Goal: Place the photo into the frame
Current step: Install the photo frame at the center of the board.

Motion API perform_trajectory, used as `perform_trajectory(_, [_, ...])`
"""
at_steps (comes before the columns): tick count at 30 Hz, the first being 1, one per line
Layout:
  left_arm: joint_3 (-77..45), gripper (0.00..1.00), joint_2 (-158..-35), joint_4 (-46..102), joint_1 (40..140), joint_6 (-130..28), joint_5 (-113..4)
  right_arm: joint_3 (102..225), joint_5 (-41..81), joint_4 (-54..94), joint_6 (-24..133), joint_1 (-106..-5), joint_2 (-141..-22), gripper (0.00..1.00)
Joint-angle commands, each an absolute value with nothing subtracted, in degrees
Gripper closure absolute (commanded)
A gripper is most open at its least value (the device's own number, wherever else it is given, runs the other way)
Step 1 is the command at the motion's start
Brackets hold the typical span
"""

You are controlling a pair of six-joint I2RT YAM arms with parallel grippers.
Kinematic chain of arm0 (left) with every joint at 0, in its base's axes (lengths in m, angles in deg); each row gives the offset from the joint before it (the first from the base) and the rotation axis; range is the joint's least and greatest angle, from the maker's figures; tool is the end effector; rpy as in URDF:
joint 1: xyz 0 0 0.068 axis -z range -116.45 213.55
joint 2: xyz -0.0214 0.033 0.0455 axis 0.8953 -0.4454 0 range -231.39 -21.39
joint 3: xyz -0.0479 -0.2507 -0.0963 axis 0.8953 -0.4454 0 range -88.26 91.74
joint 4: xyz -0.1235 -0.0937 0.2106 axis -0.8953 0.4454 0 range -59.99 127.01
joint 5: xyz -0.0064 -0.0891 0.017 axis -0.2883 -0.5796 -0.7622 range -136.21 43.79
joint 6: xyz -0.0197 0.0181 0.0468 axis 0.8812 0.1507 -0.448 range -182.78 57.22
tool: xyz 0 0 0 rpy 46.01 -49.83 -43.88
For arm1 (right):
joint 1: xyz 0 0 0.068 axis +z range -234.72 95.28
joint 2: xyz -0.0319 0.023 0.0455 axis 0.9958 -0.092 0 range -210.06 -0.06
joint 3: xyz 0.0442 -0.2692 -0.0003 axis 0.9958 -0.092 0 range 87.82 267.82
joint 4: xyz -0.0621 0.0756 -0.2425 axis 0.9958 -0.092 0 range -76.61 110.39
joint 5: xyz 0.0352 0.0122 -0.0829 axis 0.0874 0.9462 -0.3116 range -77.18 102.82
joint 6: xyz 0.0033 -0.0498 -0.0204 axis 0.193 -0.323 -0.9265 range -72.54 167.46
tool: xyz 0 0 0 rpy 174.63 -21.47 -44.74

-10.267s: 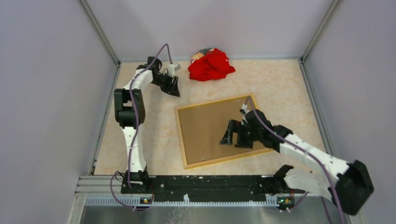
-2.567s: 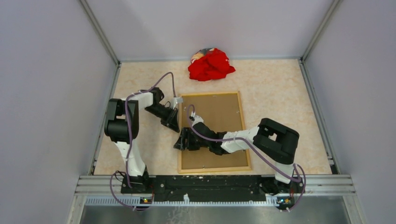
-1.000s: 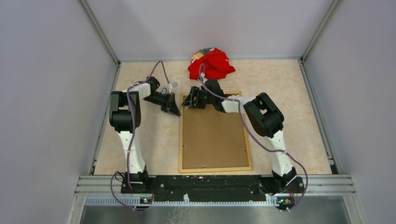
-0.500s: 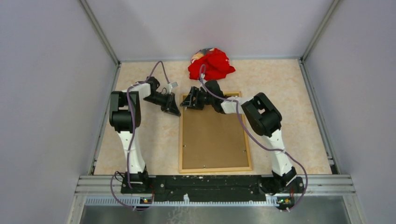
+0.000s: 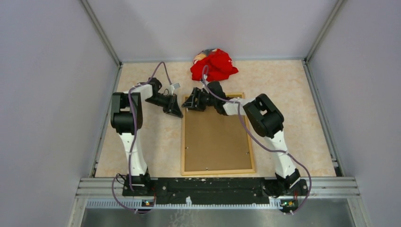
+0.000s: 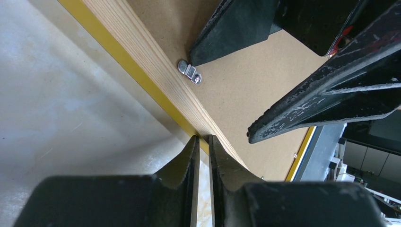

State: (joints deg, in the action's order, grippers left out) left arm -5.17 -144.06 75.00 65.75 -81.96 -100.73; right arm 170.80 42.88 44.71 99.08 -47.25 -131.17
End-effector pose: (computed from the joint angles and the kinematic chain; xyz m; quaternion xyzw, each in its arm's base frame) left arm 0.3972 -0.0443 0.1316 0.1860 0.8685 -0.4463 0.1091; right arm 0.3841 0.3169 0.1277 -0.0409 0.8204 0.5247 0.2234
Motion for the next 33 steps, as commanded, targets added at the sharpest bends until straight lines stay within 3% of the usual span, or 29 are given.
perform_trajectory(1, [-5.71,0.83,-143.70,73.42,66.21,-83.10,-100.70,173.02,43.61,43.22,98.28,-46.54,-134.36,0.39])
perform_trajectory(33, [-5.55,0.84,-143.92,73.86,66.19,-83.44,-100.50,180.28,52.72,34.64,90.96,-48.00,-136.35,0.40])
